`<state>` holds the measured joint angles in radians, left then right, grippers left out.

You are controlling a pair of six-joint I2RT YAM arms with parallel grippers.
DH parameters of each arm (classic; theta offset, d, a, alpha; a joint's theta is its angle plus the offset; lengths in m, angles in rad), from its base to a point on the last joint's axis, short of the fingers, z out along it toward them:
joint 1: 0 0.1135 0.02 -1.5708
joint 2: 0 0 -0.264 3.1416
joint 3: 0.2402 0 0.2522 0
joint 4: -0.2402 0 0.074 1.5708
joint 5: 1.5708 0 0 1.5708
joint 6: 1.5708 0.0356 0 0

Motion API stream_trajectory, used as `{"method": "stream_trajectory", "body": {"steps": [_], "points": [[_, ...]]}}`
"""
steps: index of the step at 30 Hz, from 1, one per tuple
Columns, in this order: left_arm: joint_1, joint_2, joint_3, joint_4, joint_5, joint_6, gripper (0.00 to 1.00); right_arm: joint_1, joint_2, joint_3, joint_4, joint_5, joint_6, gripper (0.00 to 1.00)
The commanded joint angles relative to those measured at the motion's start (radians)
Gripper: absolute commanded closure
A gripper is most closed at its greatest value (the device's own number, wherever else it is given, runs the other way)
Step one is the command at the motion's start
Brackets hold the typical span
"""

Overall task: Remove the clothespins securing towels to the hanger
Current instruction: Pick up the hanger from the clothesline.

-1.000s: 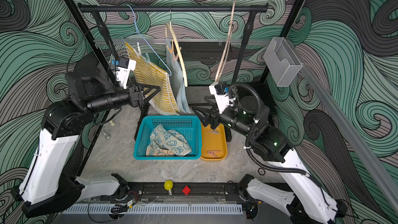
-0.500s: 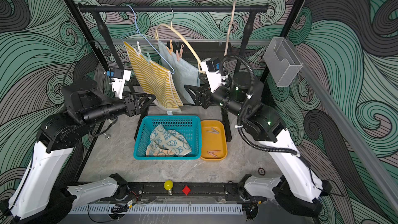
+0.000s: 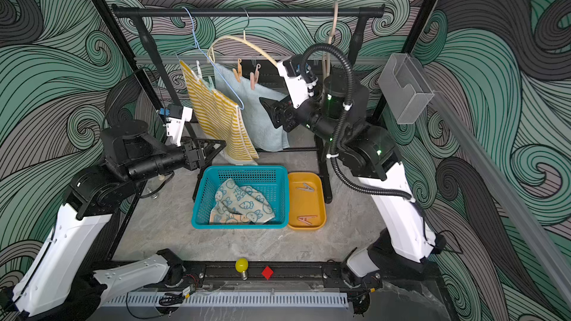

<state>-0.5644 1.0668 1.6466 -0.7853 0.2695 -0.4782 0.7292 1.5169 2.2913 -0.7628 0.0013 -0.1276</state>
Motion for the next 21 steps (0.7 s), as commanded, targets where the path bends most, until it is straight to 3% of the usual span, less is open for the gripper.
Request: {"method": "stream_trajectory", "body": {"steps": [1, 9, 21], "points": [[-0.011, -0.023, 0.006, 0.031, 0.005, -0.004, 0.39, -0.025, 0.018, 0.046, -0.042, 0.038, -0.037, 0.24], [-0.013, -0.026, 0.010, 0.014, 0.034, 0.016, 0.39, -0.079, 0.061, 0.125, -0.084, -0.002, -0.002, 0.23], [-0.012, -0.043, -0.021, 0.006, 0.016, 0.021, 0.38, -0.109, 0.083, 0.092, -0.099, -0.001, 0.013, 0.22]]}}
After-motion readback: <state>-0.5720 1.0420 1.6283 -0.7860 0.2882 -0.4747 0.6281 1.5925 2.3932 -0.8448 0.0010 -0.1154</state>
